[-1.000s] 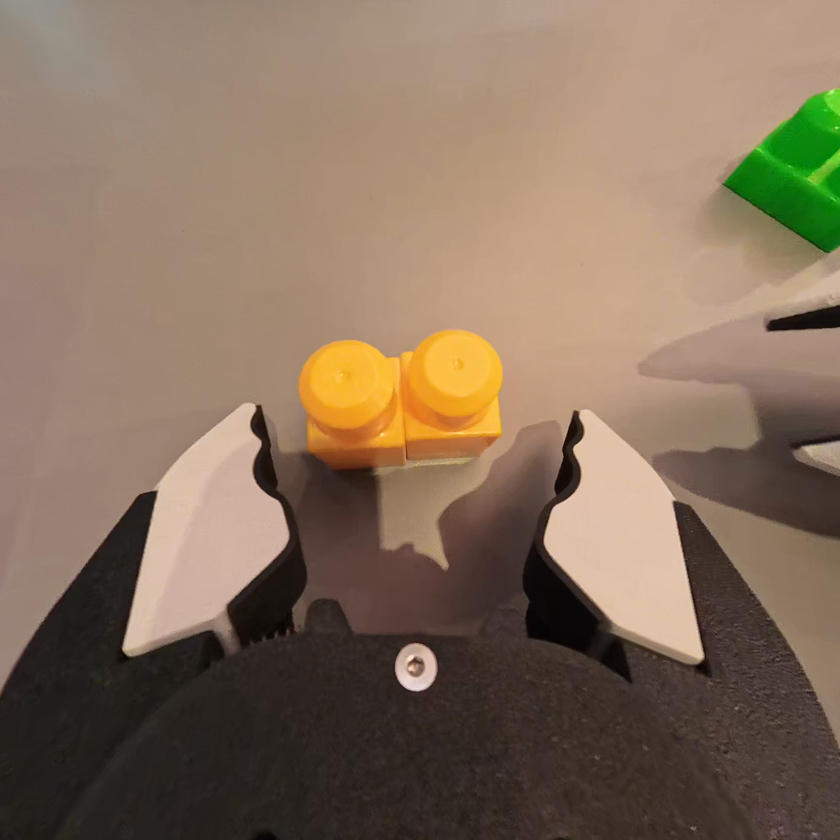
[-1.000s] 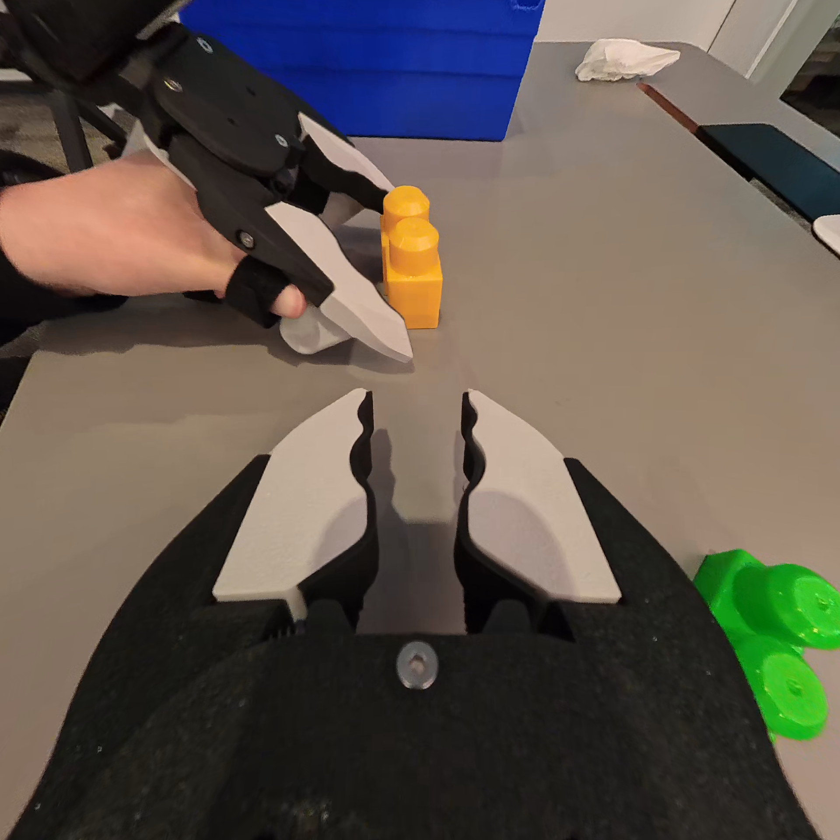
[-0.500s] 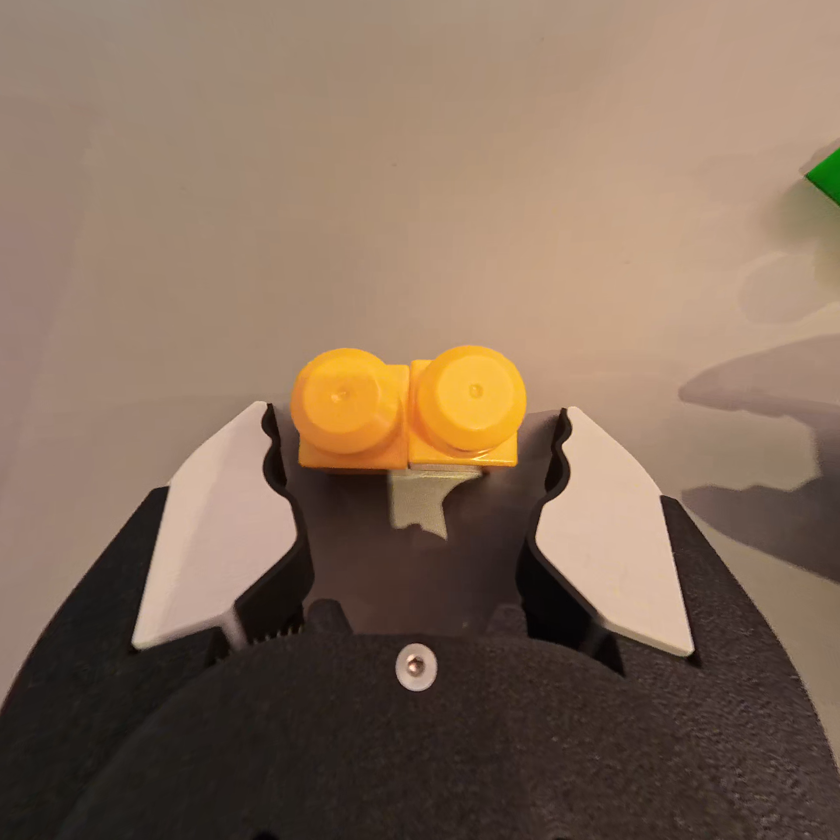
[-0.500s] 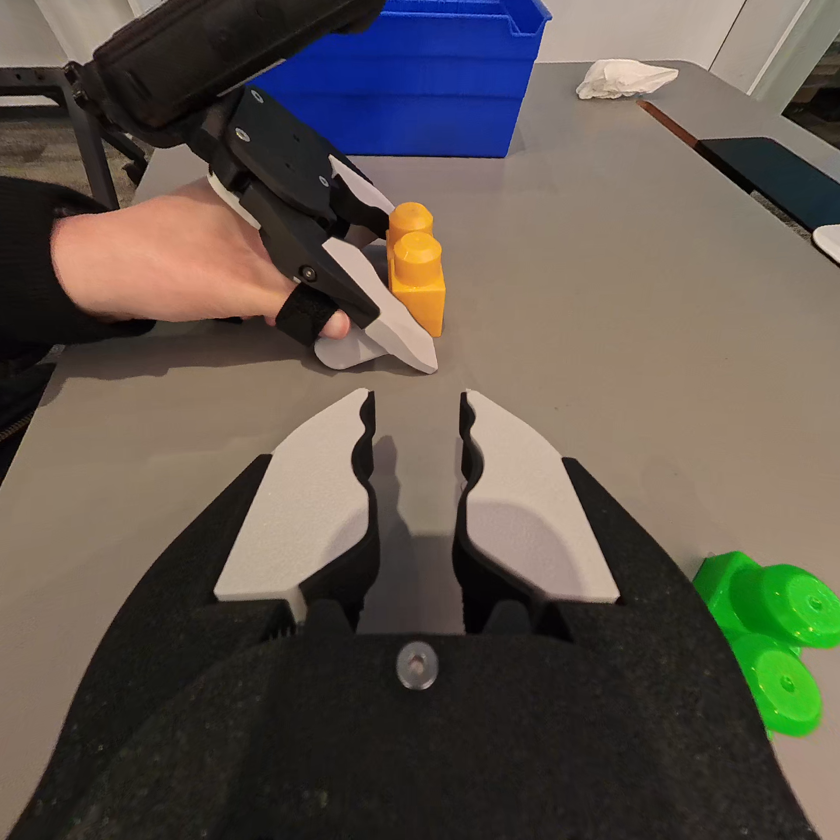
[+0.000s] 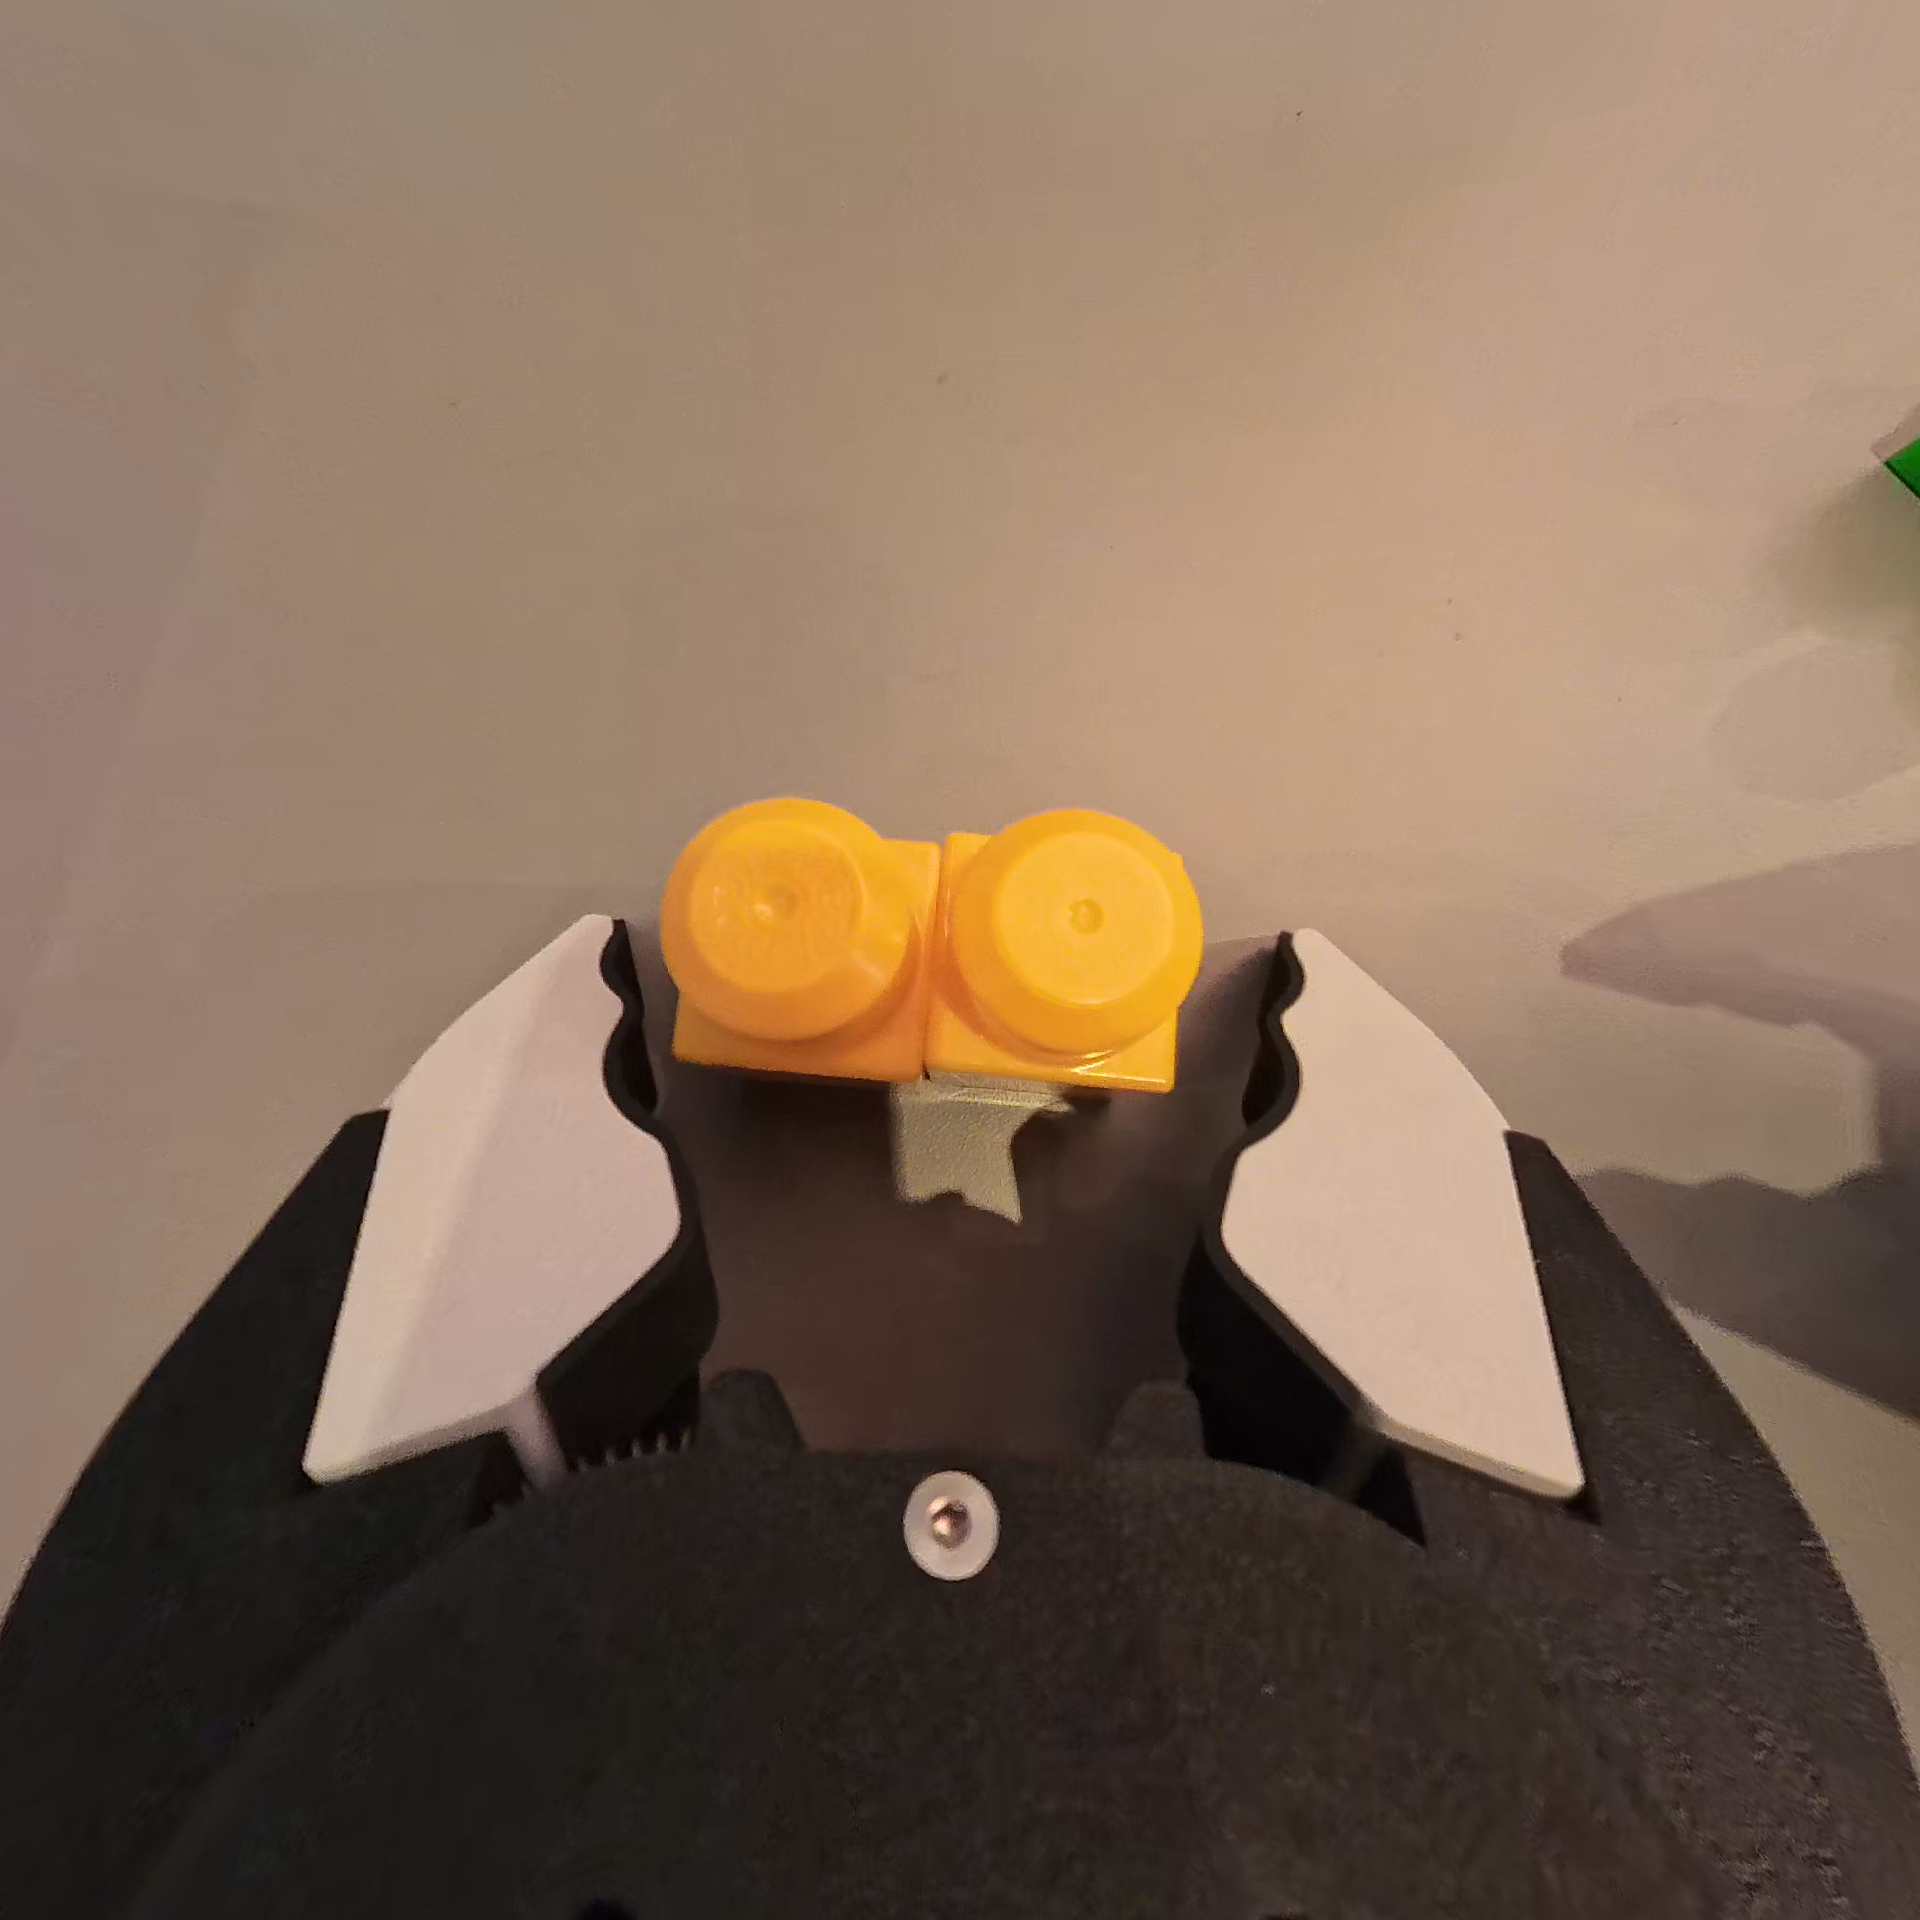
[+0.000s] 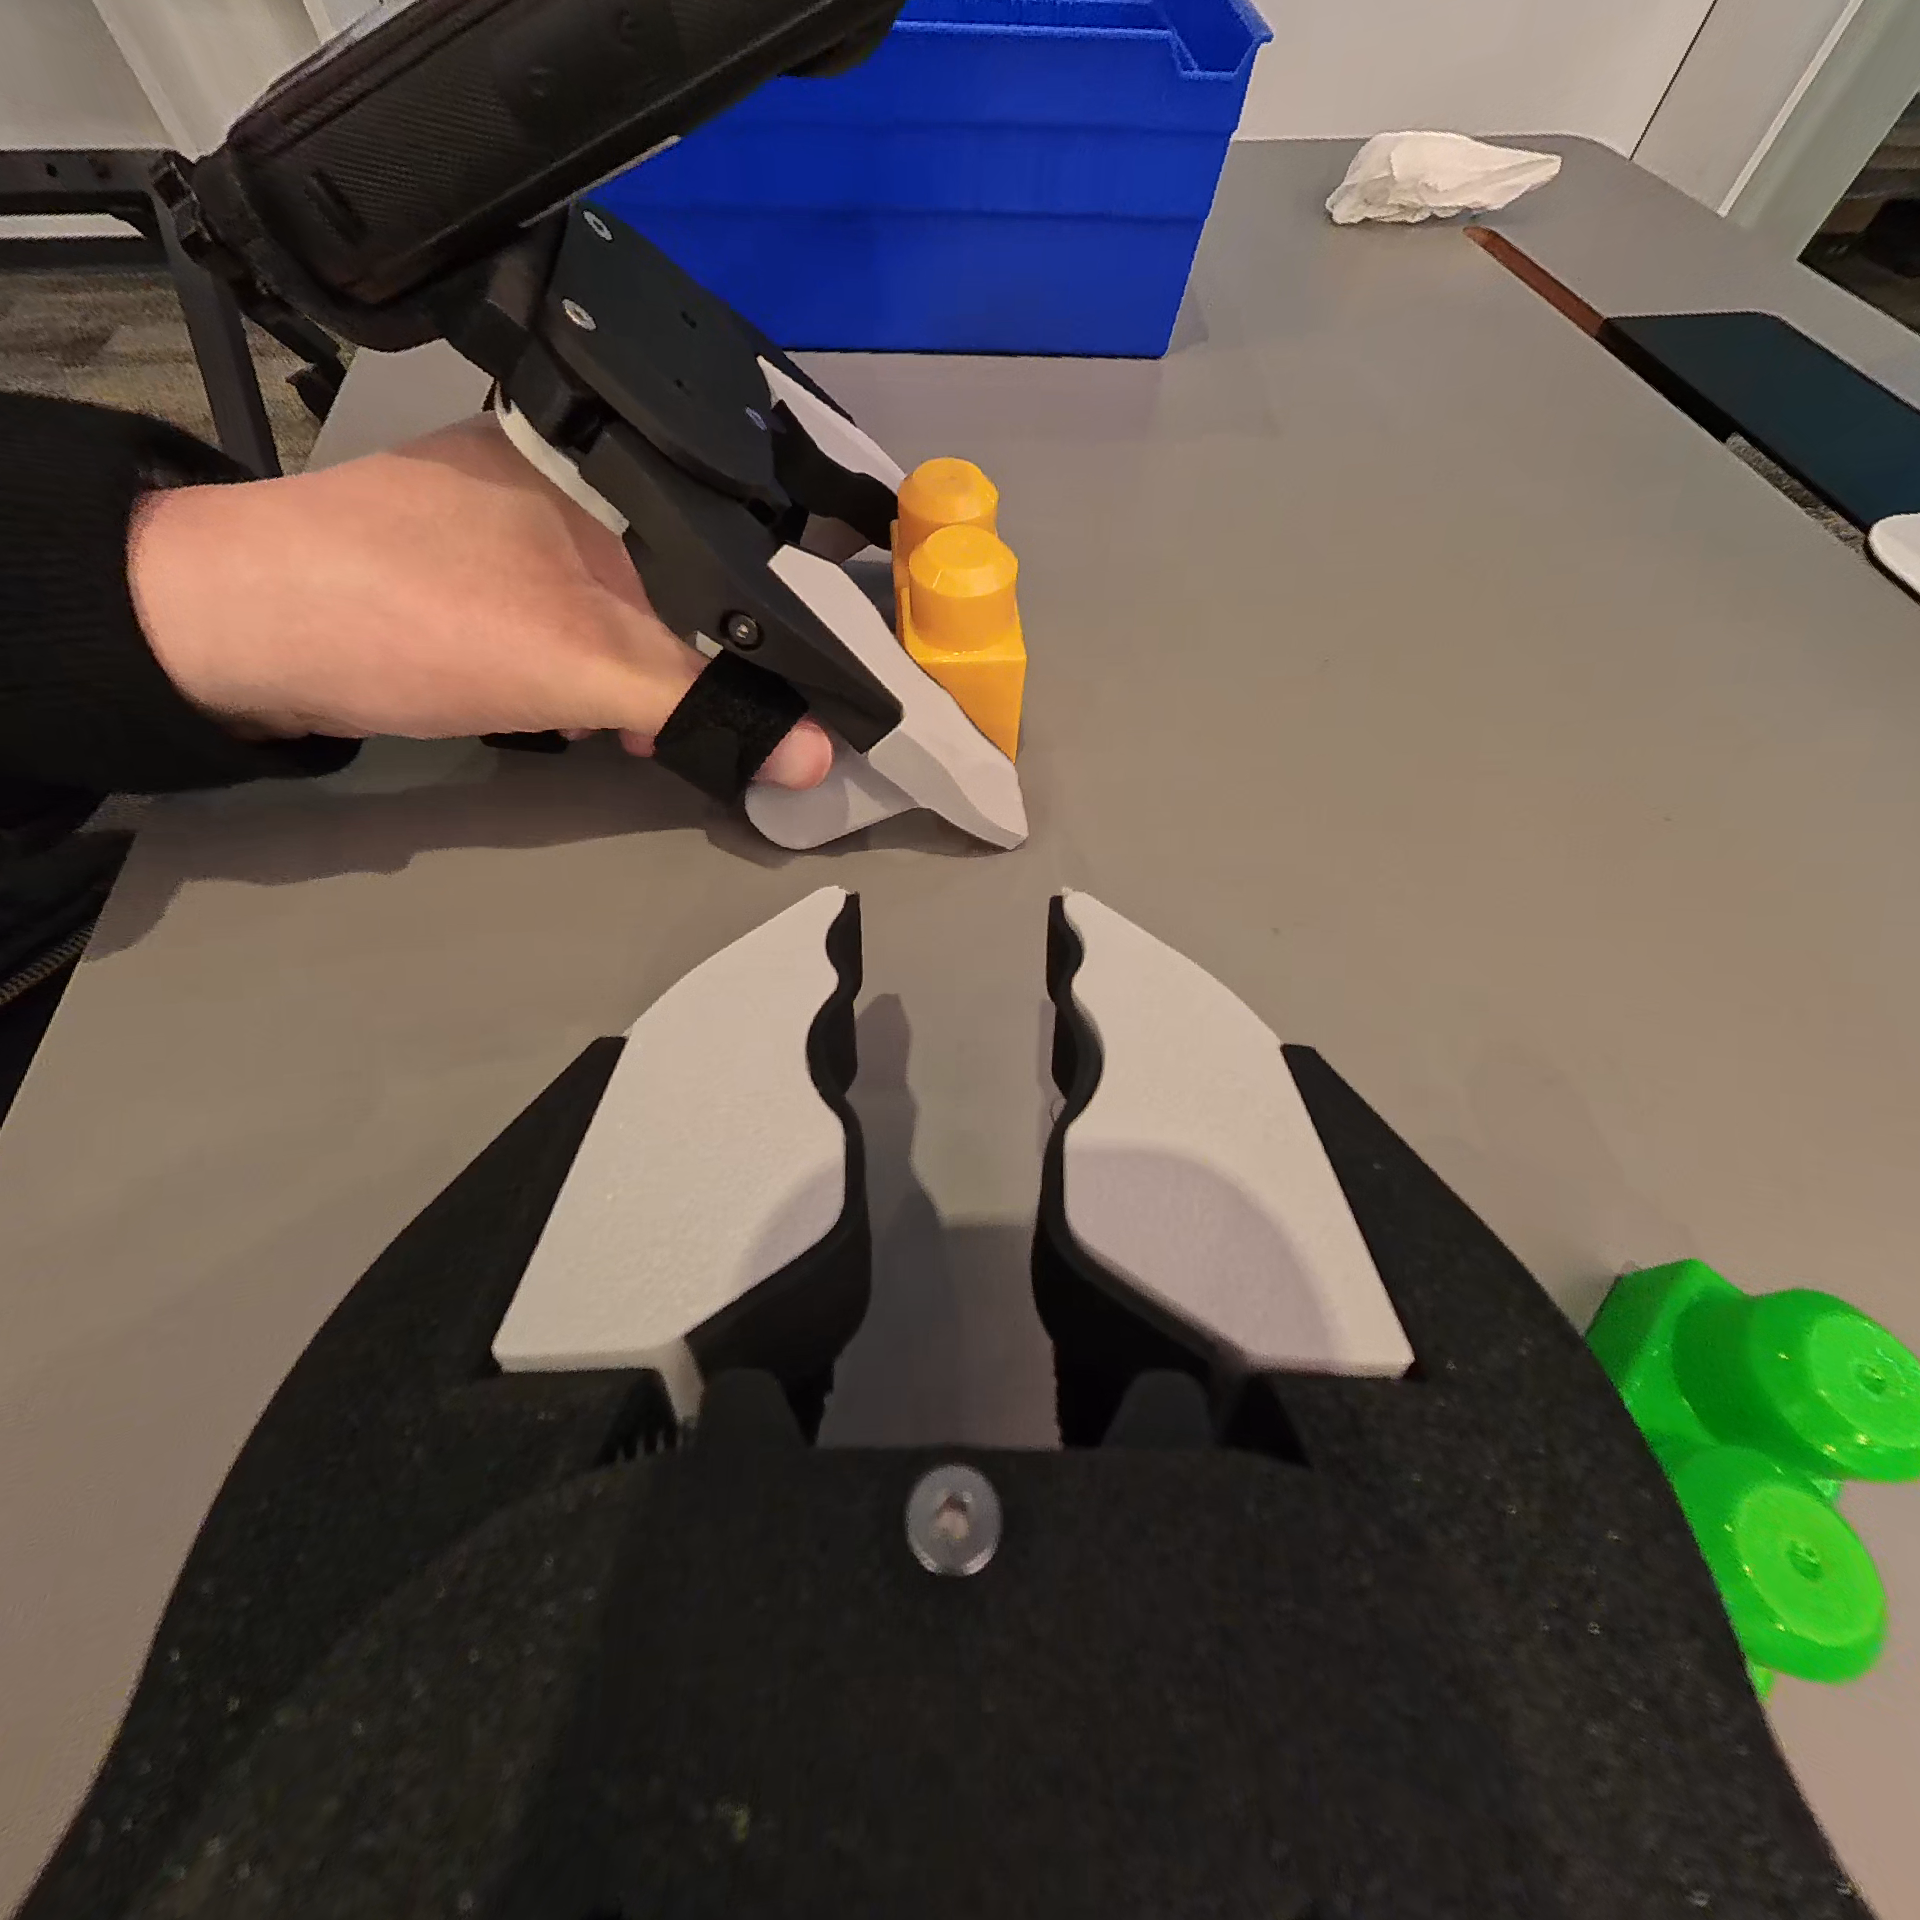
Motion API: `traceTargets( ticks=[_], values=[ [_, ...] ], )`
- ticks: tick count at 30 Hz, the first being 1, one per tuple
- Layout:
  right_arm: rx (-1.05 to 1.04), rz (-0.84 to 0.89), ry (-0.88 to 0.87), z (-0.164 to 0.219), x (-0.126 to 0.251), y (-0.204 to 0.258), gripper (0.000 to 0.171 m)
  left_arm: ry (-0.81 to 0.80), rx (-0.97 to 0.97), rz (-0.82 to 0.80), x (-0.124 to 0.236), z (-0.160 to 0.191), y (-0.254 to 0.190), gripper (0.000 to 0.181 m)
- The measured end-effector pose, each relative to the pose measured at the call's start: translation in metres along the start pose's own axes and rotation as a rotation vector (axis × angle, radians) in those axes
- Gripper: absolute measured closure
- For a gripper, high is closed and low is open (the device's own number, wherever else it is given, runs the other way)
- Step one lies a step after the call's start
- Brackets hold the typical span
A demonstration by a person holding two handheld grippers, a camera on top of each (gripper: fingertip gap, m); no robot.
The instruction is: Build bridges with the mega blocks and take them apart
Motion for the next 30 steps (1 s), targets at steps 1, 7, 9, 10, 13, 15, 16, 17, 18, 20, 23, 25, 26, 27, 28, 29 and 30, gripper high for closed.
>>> traceTargets(
  ticks=[1, 7, 9, 10, 13, 15, 16, 17, 18, 20, 23, 25, 26, 27, 28, 29, 30],
  values=[
    [0.001, -0.001, -0.001, -0.0001, 0.0001, 0.0003, 0.138, -0.001, 0.004, -0.003, 0.0, -0.0002, 0.0, 0.069],
    [0.006, 0.0, -0.001, -0.0008, 0.0005, 0.0008, 0.138, -0.005, 0.017, -0.015, -0.0002, -0.0008, -0.0001, 0.072],
    [0.007, 0.0, 0.001, -0.0008, 0.0006, 0.0011, 0.138, -0.007, 0.018, -0.016, -0.0002, -0.0008, 0.0, 0.073],
    [0.009, 0.001, 0.002, -0.0007, 0.0005, 0.0011, 0.138, -0.008, 0.02, -0.018, 0.0, -0.0009, 0.0002, 0.074],
    [0.007, 0.003, 0.004, -0.0002, 0.0004, 0.0008, 0.138, -0.01, 0.02, -0.019, 0.0002, -0.0008, 0.0002, 0.077],
    [0.007, 0.004, 0.004, -0.0003, 0.0007, 0.0007, 0.138, -0.01, 0.019, -0.018, 0.0002, -0.0009, 0.0001, 0.077],
    [0.008, 0.005, 0.002, -0.0004, 0.0009, 0.0008, 0.138, -0.011, 0.019, -0.018, 0.0002, -0.0009, 0.0, 0.077],
    [0.007, 0.005, 0.002, -0.0004, 0.001, 0.0007, 0.138, -0.011, 0.018, -0.018, 0.0003, -0.0009, 0.0, 0.077],
    [0.006, 0.004, 0.003, -0.0003, 0.001, 0.0005, 0.138, -0.012, 0.021, -0.019, 0.0002, -0.001, 0.0002, 0.078],
    [0.004, 0.003, 0.003, -0.0002, 0.0009, 0.0006, 0.138, -0.013, 0.025, -0.022, 0.0003, -0.0011, 0.0007, 0.08],
    [0.007, 0.004, 0.005, -0.0001, 0.0009, 0.0008, 0.138, -0.016, 0.024, -0.021, 0.0006, -0.0012, 0.0006, 0.083],
    [0.007, 0.004, 0.005, -0.0002, 0.0009, 0.001, 0.138, -0.019, 0.019, -0.018, 0.0008, -0.0012, 0.0001, 0.087],
    [0.007, 0.004, 0.006, -0.0002, 0.0009, 0.001, 0.138, -0.02, 0.017, -0.016, 0.0009, -0.0012, 0.0, 0.089],
    [0.007, 0.003, 0.005, -0.0003, 0.0009, 0.001, 0.139, -0.021, 0.016, -0.015, 0.001, -0.0012, -0.0002, 0.09],
    [0.007, 0.003, 0.005, -0.0003, 0.001, 0.0011, 0.139, -0.022, 0.013, -0.013, 0.0011, -0.0013, -0.0004, 0.091],
    [0.008, 0.003, 0.006, -0.0002, 0.001, 0.0011, 0.139, -0.022, 0.013, -0.012, 0.001, -0.0013, -0.0004, 0.091],
    [0.008, 0.003, 0.008, -0.0003, 0.0009, 0.0013, 0.139, -0.022, 0.013, -0.012, 0.001, -0.0013, -0.0003, 0.091]
  ],
)
Point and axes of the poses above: each gripper's, where its closed fingertips meet, x back along the fingers, z out of its underside, y = z × x across the jaws, the point moved 9 cm from there along x, back along the fingers, and after that the axes turned 8 degrees about y, right-handed, at the moved point
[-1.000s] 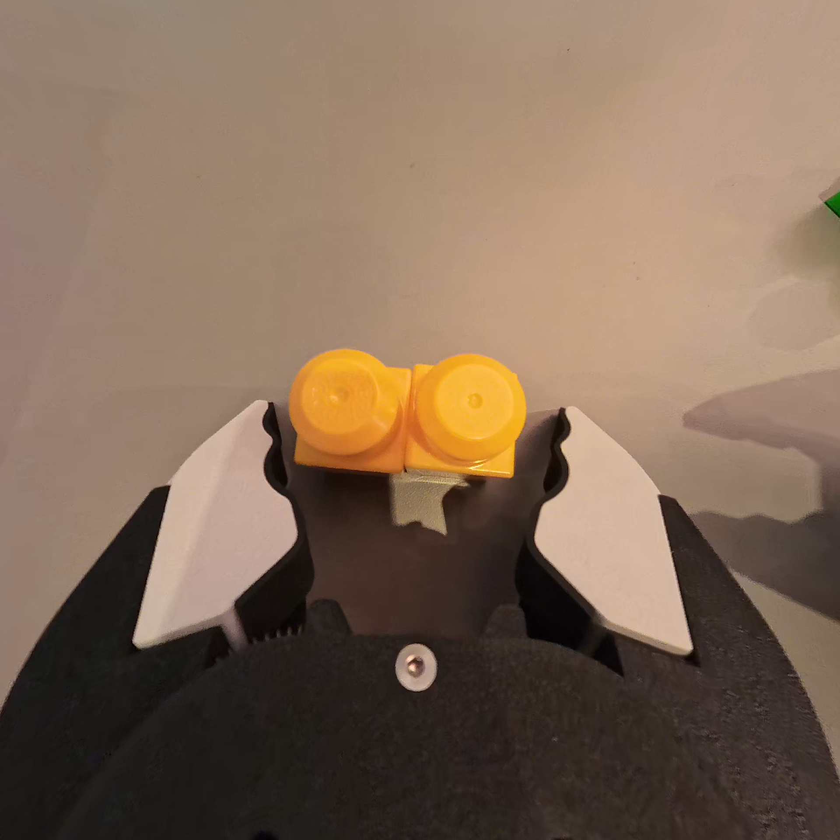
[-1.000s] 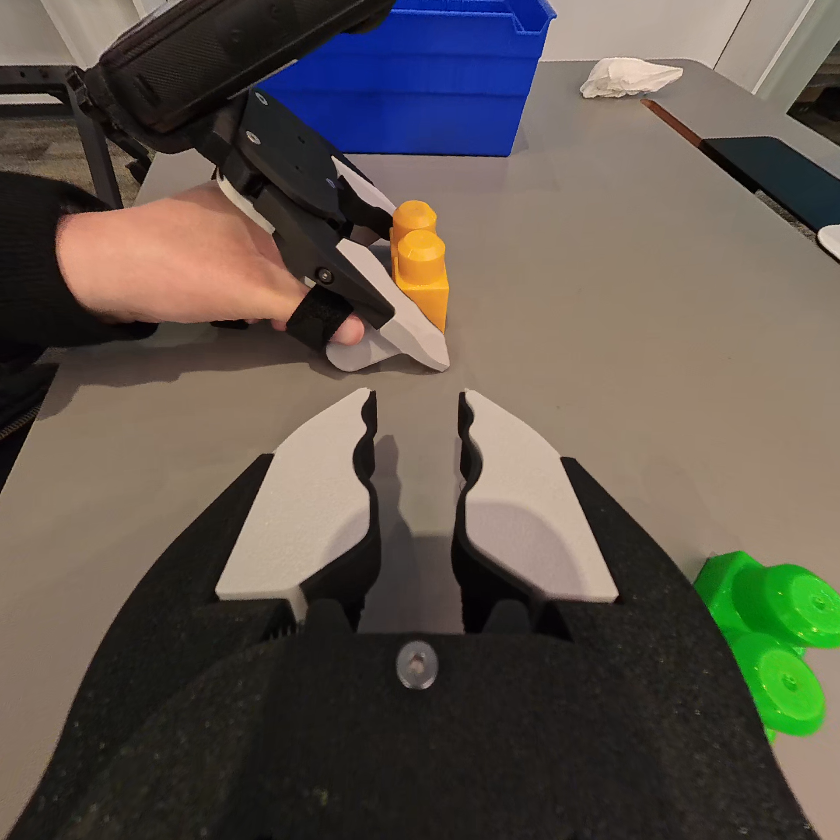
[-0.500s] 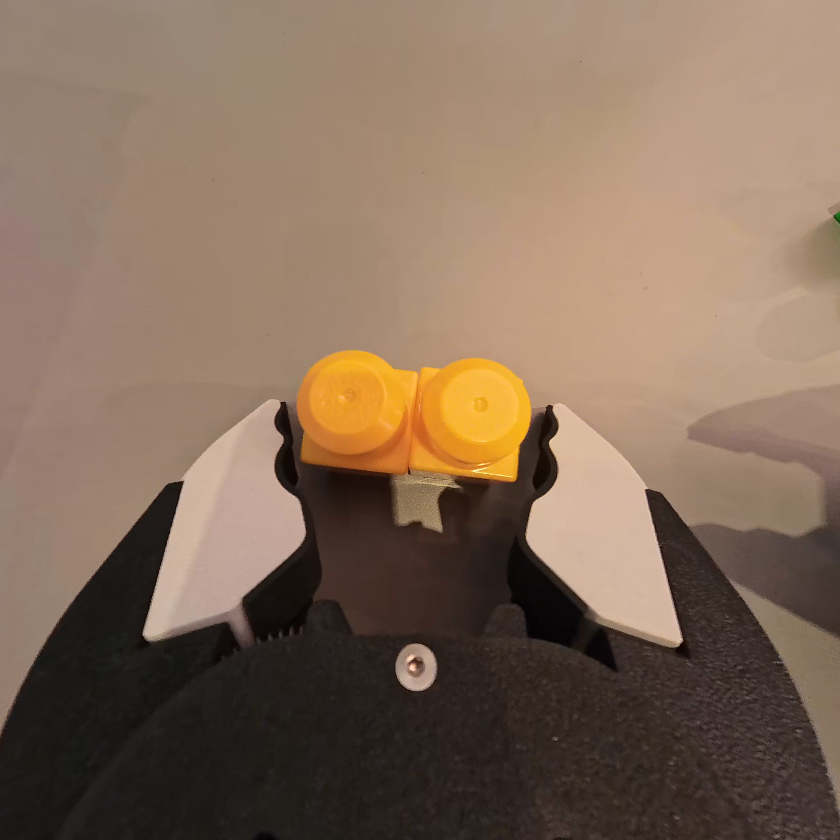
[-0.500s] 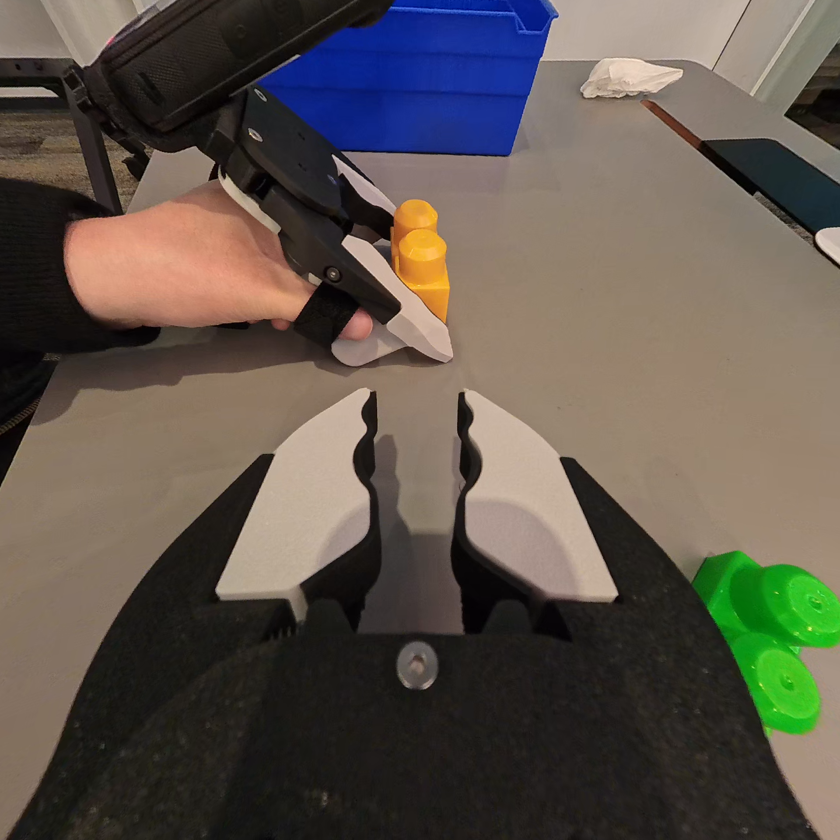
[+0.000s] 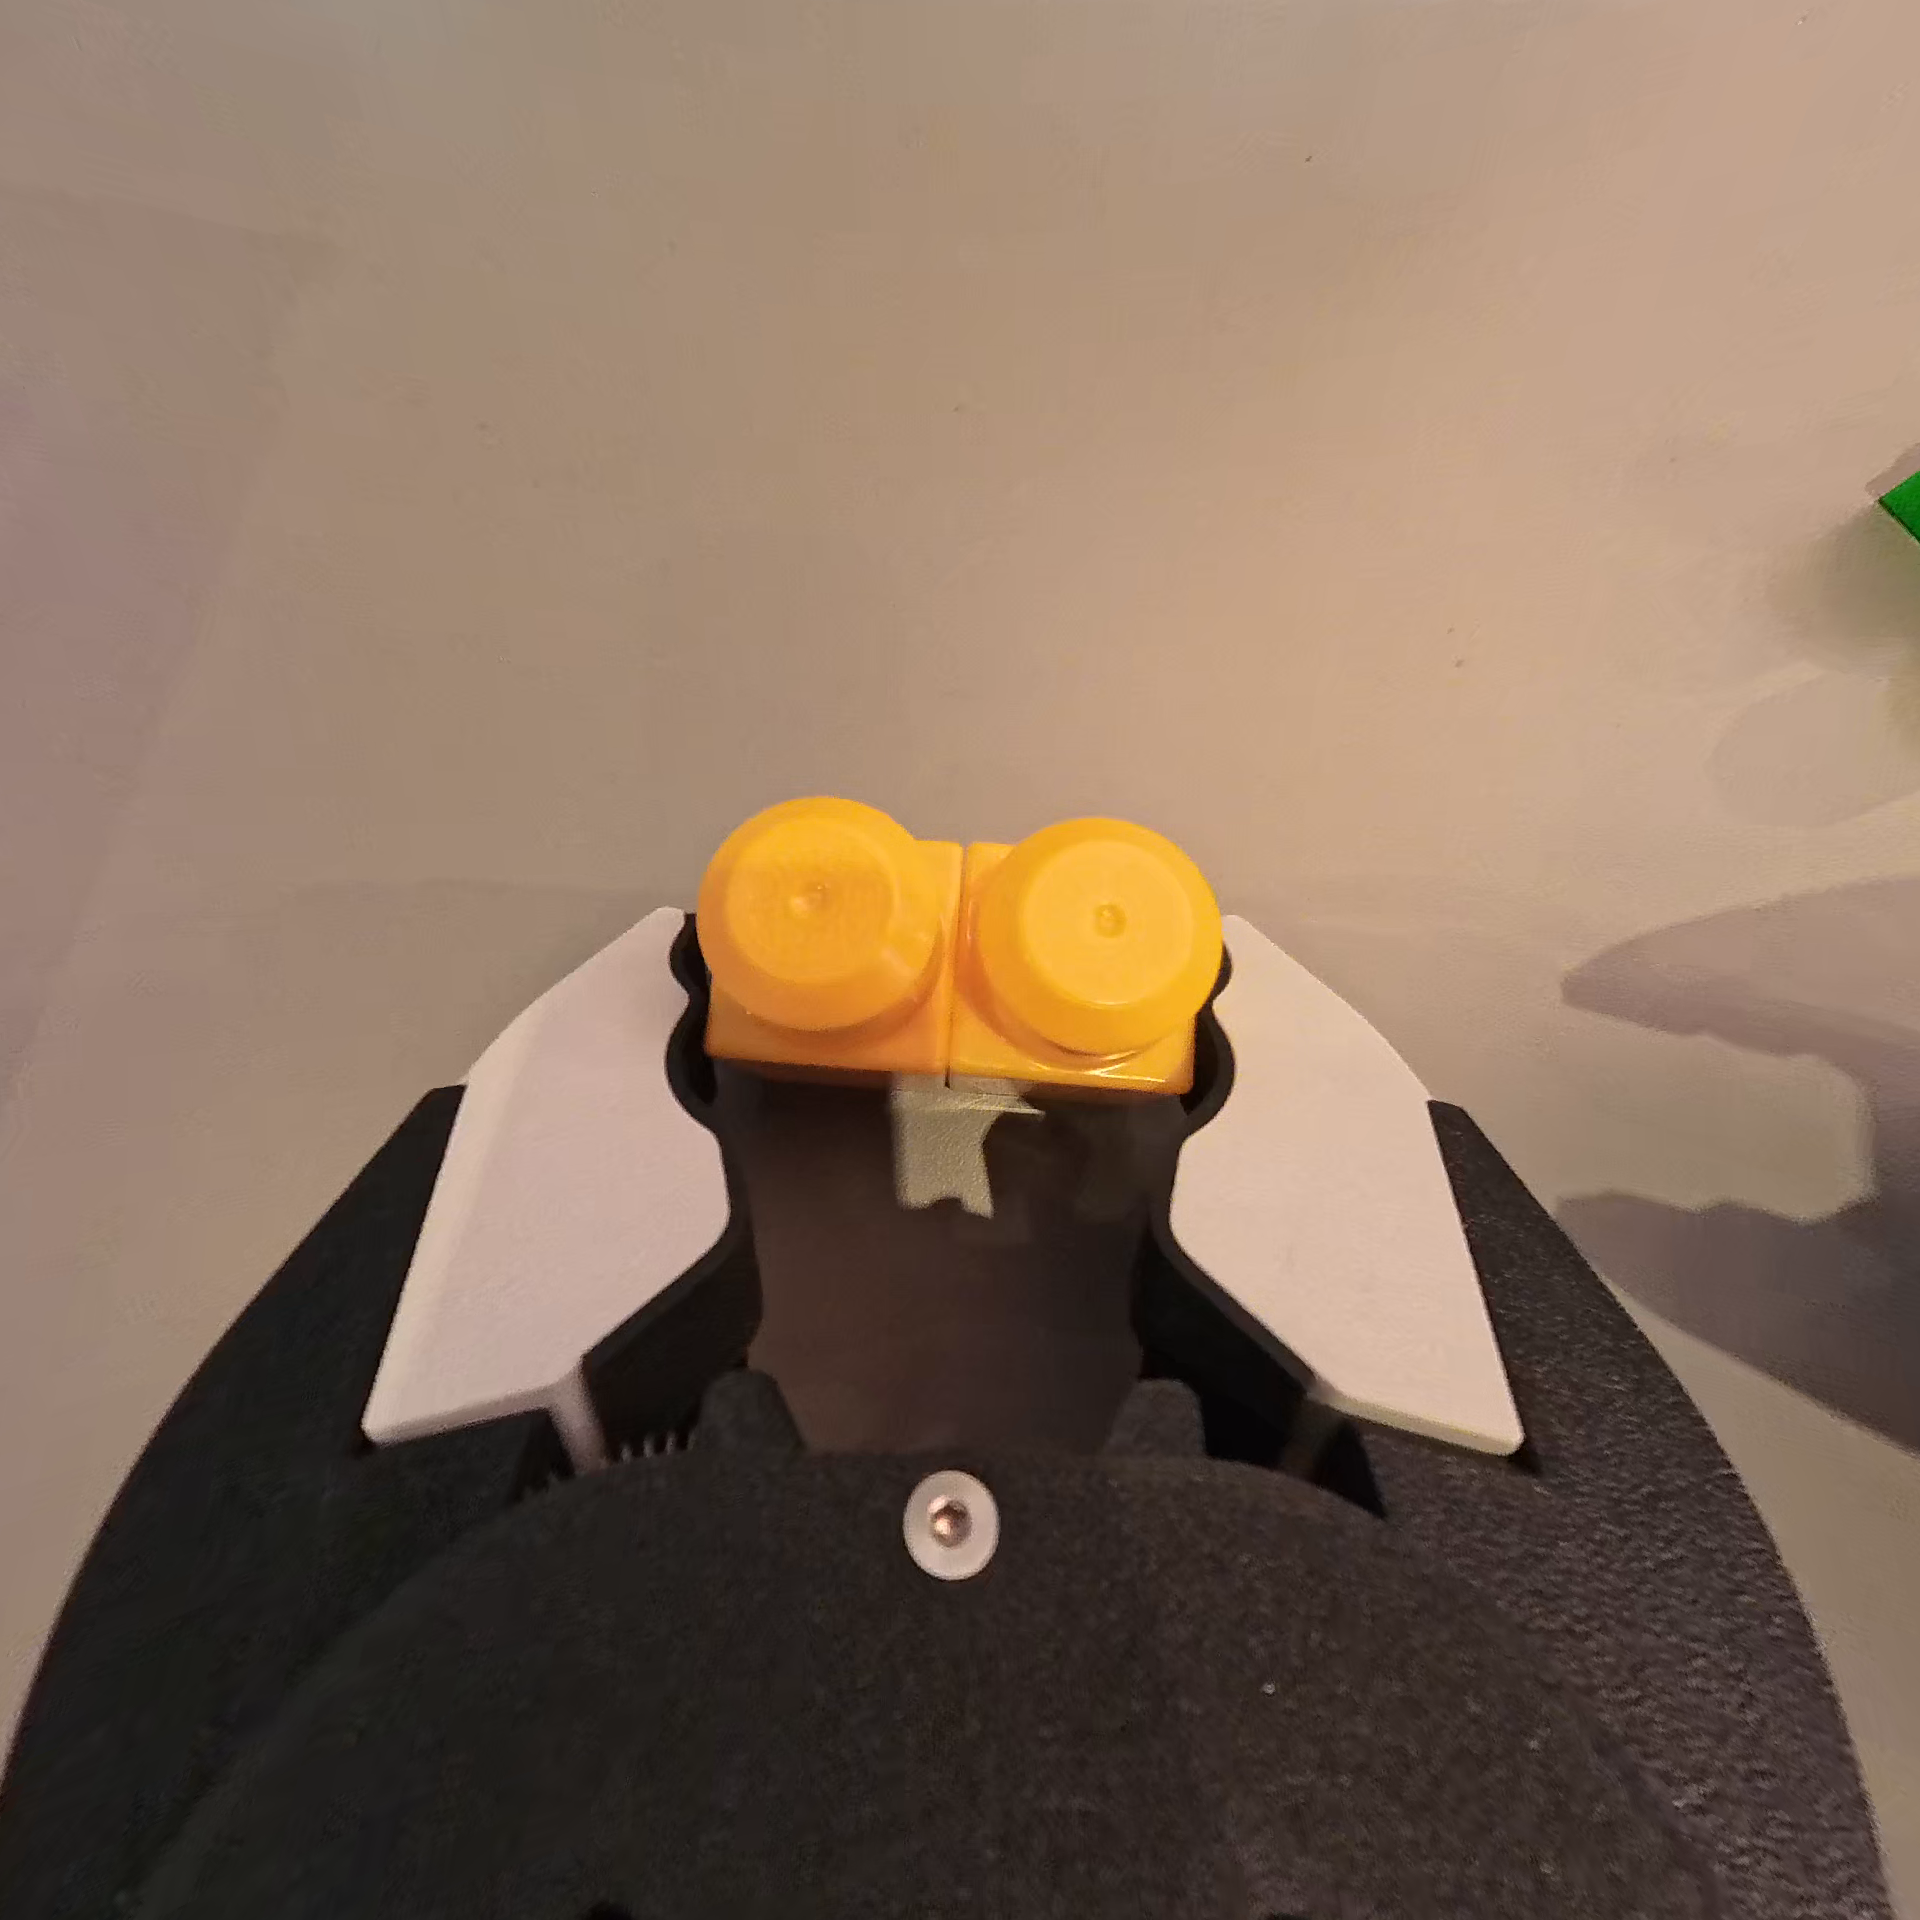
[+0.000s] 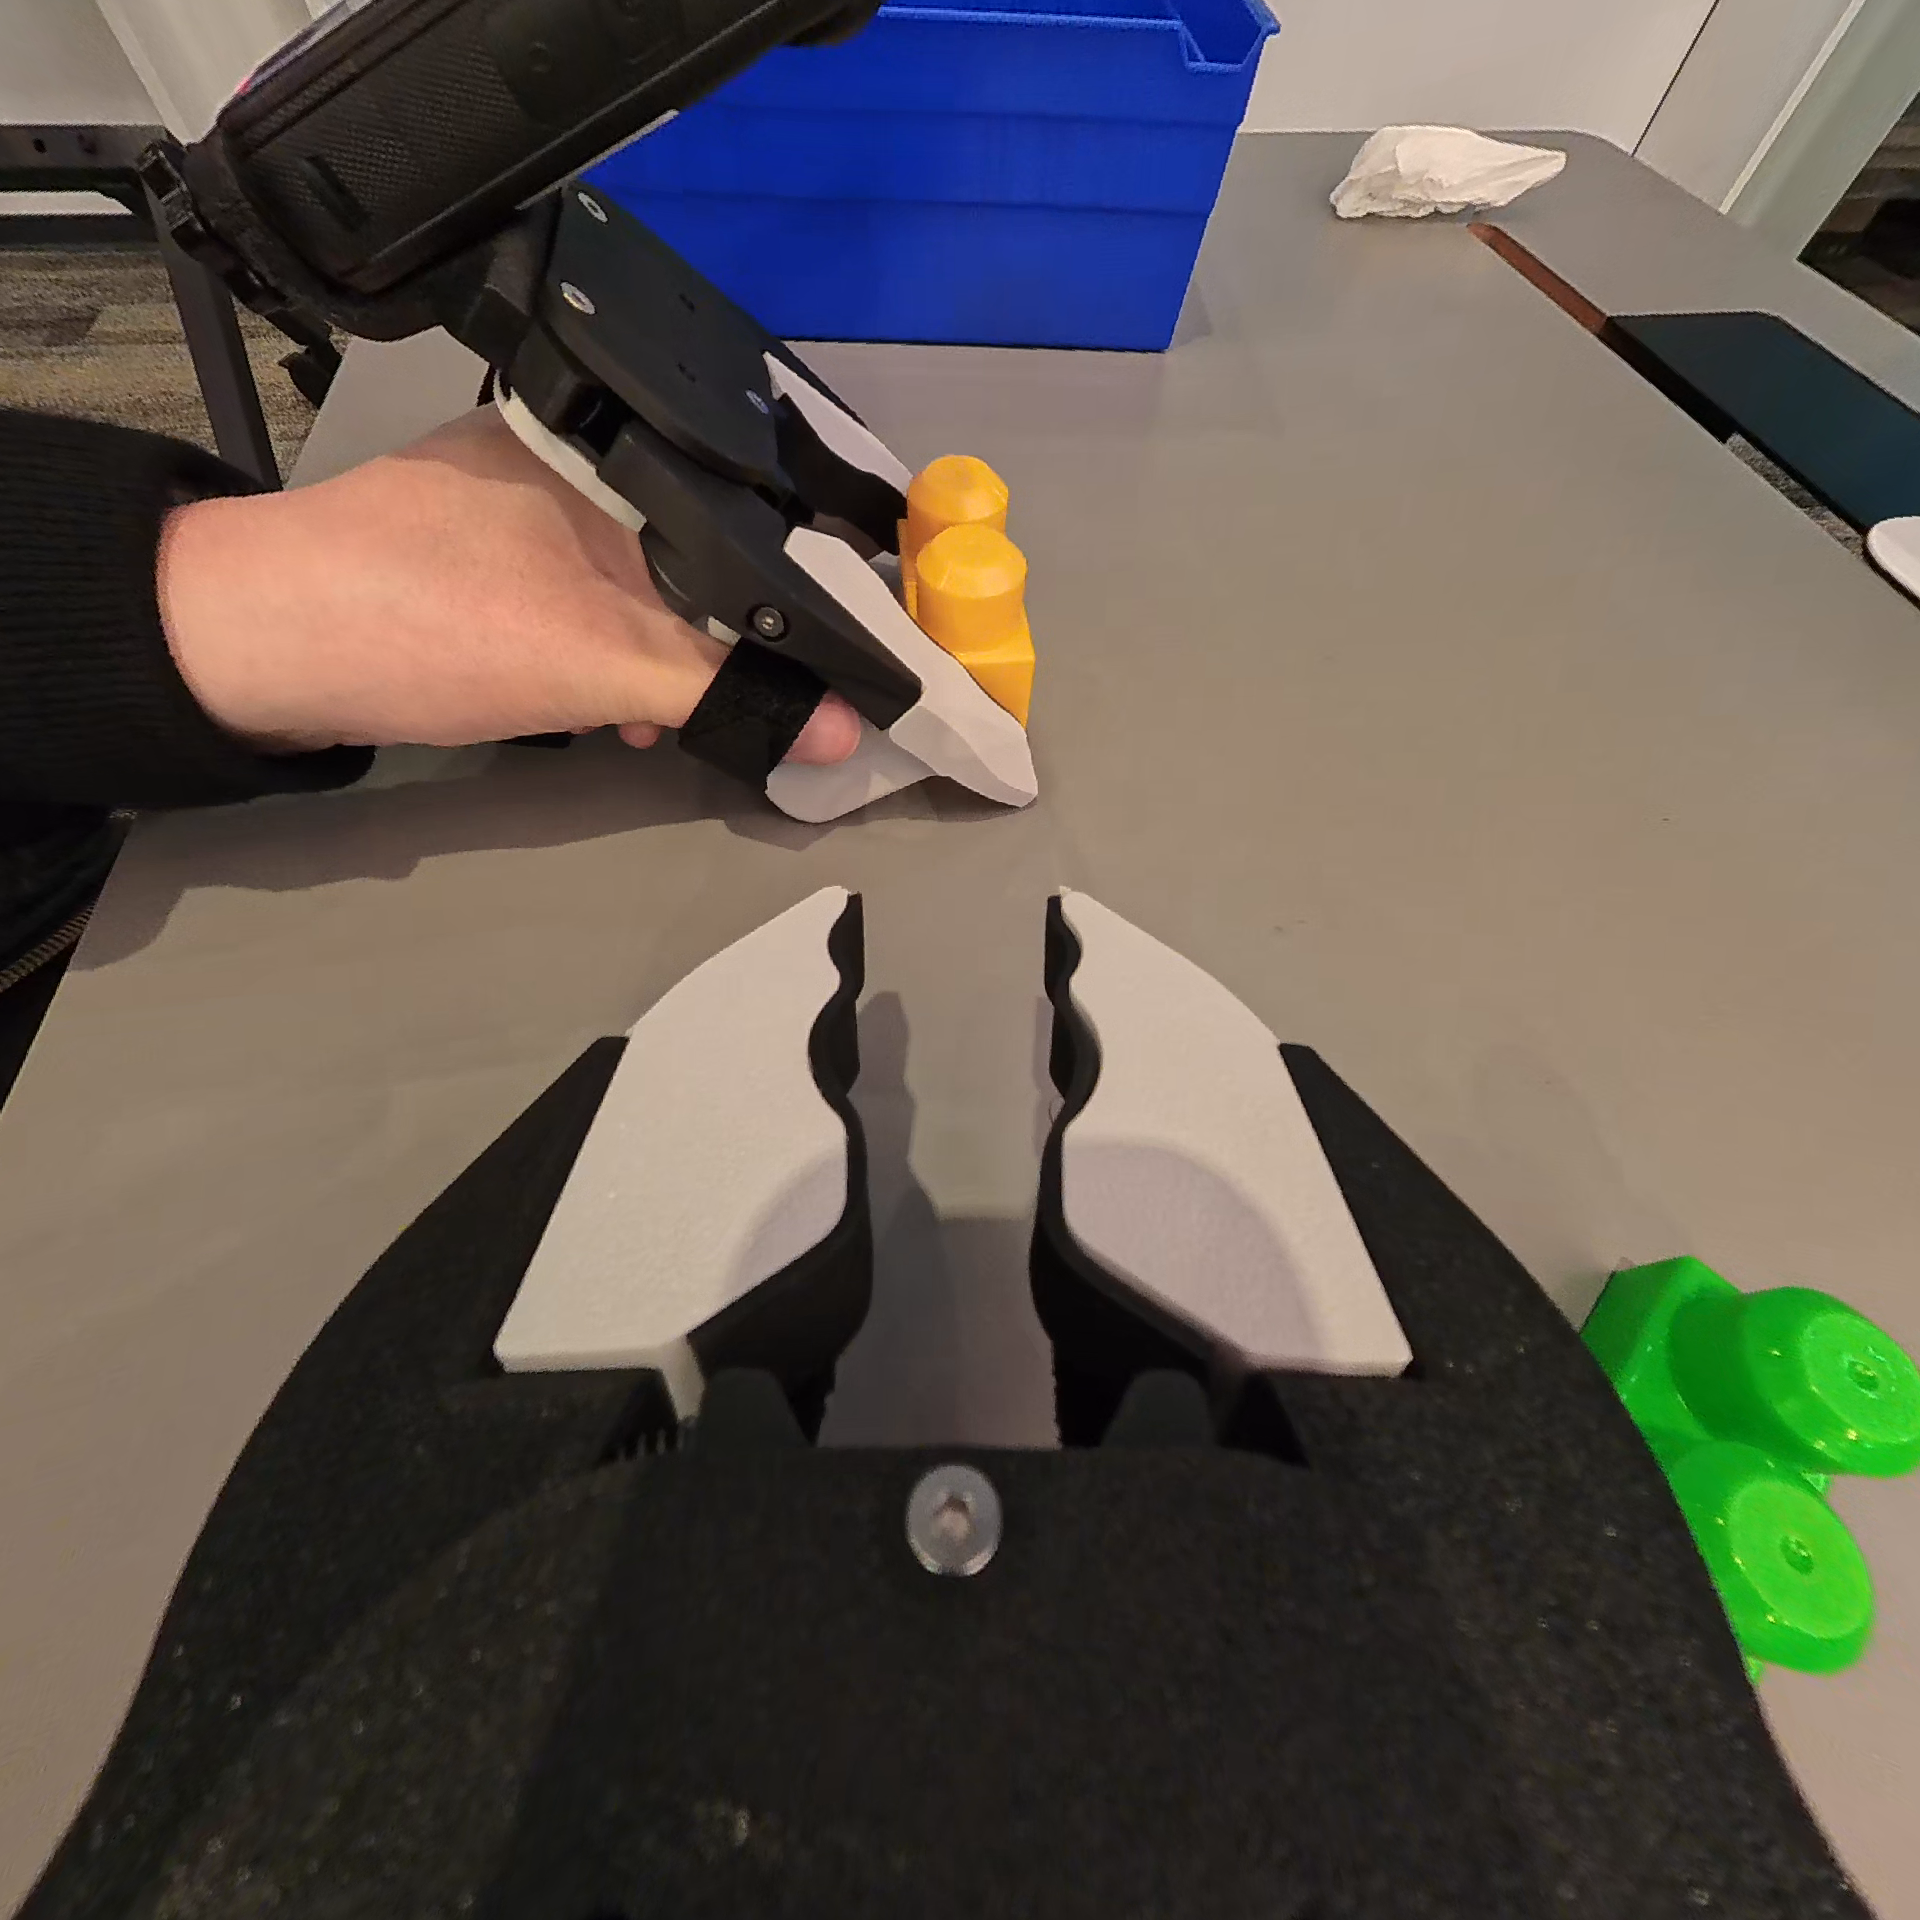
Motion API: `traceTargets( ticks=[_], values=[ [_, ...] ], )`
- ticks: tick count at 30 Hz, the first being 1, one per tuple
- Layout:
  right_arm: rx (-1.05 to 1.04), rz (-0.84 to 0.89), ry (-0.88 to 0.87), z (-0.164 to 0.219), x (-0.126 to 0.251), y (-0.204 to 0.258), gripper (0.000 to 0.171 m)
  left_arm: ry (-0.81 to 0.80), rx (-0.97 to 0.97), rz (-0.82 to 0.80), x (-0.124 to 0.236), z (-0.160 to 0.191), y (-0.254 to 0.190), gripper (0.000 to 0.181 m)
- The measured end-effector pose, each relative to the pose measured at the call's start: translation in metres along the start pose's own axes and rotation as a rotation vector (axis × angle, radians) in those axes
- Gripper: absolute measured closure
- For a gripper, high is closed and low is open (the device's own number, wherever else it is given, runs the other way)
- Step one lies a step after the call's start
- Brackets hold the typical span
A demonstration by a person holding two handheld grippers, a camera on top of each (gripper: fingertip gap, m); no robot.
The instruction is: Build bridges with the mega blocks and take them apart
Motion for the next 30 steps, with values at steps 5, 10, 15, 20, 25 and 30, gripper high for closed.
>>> traceTargets(
  ticks=[5, 10, 15, 20, 25, 30],
  values=[
    [0.001, 0.0, 0.005, 0.0, -0.001, 0.0, 0.139, 0.0, -0.002, 0.001, 0.0, 0.0, 0.0, 0.091],
    [0.004, -0.001, 0.009, 0.0, -0.001, 0.001, 0.139, 0.0, -0.008, 0.006, 0.0, 0.0, 0.0, 0.091],
    [0.008, -0.002, 0.013, 0.0, -0.001, 0.002, 0.139, 0.002, -0.039, 0.028, 0.0, 0.0, -0.001, 0.091],
    [0.016, 0.0, 0.013, -0.001, -0.001, 0.004, 0.139, -0.021, -0.133, 0.069, 0.002, 0.0, -0.004, 0.092],
    [0.018, 0.011, -0.007, -0.003, 0.003, 0.004, 0.139, -0.084, -0.266, 0.172, 0.01, 0.001, -0.005, 0.092],
    [0.013, 0.039, -0.024, -0.006, 0.006, 0.003, 0.139, -0.135, -0.313, 0.281, 0.021, -0.001, 0.002, 0.092]
  ],
)
Point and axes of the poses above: each gripper's, where its closed fingertips meet, x back along the fingers, z out of its underside, y = z × x across the jaws, the point moved 9 cm from there along x, back along the fingers, and after that the axes turned 8 degrees about y, right-handed, at the moved point
